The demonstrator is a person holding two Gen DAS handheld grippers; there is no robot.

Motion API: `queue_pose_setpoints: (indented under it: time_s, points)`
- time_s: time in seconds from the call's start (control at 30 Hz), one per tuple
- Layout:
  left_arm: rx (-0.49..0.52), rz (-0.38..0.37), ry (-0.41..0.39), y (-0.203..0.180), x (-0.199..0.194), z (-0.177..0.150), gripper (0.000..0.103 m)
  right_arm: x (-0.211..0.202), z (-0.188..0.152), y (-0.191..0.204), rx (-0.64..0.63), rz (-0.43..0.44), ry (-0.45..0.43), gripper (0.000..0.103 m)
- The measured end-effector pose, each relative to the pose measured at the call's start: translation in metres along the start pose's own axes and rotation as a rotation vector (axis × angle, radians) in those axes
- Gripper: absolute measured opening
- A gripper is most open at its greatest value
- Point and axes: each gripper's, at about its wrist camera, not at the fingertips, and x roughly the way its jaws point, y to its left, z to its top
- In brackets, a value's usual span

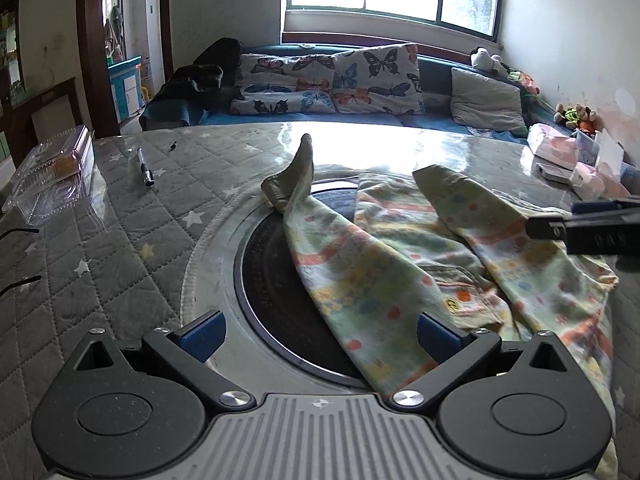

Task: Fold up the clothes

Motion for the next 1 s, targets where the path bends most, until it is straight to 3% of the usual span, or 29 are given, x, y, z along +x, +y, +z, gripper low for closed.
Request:
queue_pose_setpoints:
  time_s: [0.3, 0.4, 0.47, 0.5, 0.57, 0.63, 1.0]
  points:
    - [-0.019, 0.009, 0.018, 0.01, 0.017, 0.008, 0.103, 0.062, 0.024, 0.0, -0.041, 0.008, 0.068, 0.061]
    - [-0.024, 0.015, 0.025, 0.013, 0.021, 0.009, 0.103, 0.077, 0.025, -0.003, -0.04, 0.015, 0.089, 0.051]
    - [-0.027, 0.019, 0.029, 0.014, 0.023, 0.009, 0.103, 0.083, 0.024, -0.005, -0.03, 0.037, 0.106, 0.034]
    - [-0.028, 0.019, 0.031, 0.014, 0.024, 0.009, 0.103, 0.084, 0.023, -0.006, -0.025, 0.043, 0.107, 0.032]
    - [-0.027, 0.02, 0.031, 0.013, 0.025, 0.009, 0.103, 0.083, 0.021, -0.007, -0.02, 0.053, 0.105, 0.015]
    - [-0.025, 0.021, 0.03, 0.013, 0.025, 0.01, 0.103, 0.077, 0.02, -0.01, -0.004, 0.061, 0.089, 0.005]
    - [0.0, -0.001, 0.003, -0.002, 0.015, 0.012, 0.103, -0.004, 0.009, -0.054, 0.133, -0.012, -0.07, 0.004]
